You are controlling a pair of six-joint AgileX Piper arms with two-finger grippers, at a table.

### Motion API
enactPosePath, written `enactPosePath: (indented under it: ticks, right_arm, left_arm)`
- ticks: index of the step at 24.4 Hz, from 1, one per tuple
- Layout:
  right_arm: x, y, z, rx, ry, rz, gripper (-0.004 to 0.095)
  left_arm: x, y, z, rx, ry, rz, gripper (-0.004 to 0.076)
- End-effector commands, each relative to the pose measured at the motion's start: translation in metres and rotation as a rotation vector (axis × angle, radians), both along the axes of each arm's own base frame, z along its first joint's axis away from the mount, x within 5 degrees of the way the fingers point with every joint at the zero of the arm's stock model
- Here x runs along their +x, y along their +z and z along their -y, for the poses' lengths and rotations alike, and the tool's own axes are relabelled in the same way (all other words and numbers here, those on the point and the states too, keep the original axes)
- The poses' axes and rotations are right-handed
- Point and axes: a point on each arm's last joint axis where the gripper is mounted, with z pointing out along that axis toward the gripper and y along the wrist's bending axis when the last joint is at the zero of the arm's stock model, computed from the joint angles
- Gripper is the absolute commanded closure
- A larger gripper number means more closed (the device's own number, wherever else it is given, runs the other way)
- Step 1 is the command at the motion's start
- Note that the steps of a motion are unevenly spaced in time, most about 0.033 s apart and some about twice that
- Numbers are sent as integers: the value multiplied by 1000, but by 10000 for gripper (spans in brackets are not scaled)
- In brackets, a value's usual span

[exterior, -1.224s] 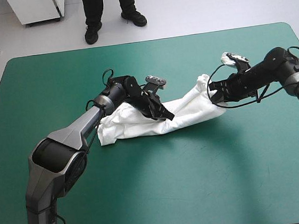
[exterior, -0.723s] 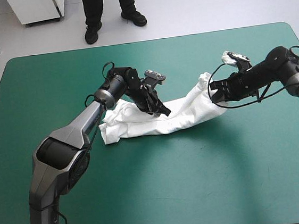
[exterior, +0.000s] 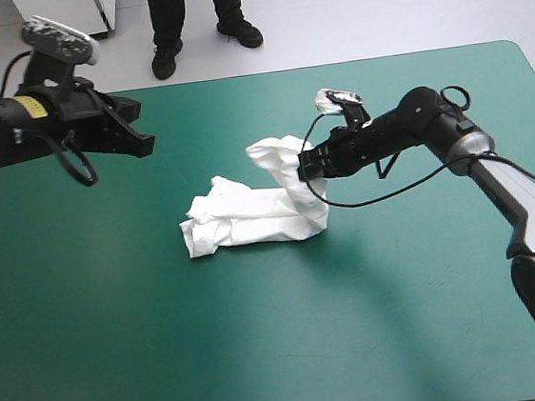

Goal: Fold the cloth

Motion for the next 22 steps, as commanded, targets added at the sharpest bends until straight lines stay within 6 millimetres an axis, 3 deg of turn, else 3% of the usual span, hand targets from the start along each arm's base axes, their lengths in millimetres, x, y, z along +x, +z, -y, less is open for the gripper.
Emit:
enactPosePath:
  ticks: [1, 5, 8, 12, 15, 18, 20, 22]
  right_arm:
    - [2, 24, -29, 81, 36, 73, 916]
    - [11, 21, -62, 97, 96, 90, 915]
    - [14, 17, -83, 104, 154, 93, 904]
    - [10, 13, -107, 126, 255, 79, 806]
    - [9, 9, -116, 129, 310, 54, 632]
    - [3, 17, -115, 128, 370, 33, 350]
    - [-2, 30, -114, 131, 415, 21, 297]
    - [-4, 42, -113, 121, 440, 30, 304]
  left_arm:
    - [-44, 32, -12, -59, 13, 146, 734]
    - [-64, 40, -19, -64, 32, 177, 734]
    - [-66, 41, -20, -63, 29, 175, 734]
    - [-66, 41, -20, -65, 31, 174, 734]
    - [-66, 41, -20, -65, 31, 174, 734]
    - [-66, 41, -20, -64, 32, 175, 734]
    - [-66, 41, -20, -64, 32, 175, 734]
    - [-66, 41, -20, -64, 32, 175, 734]
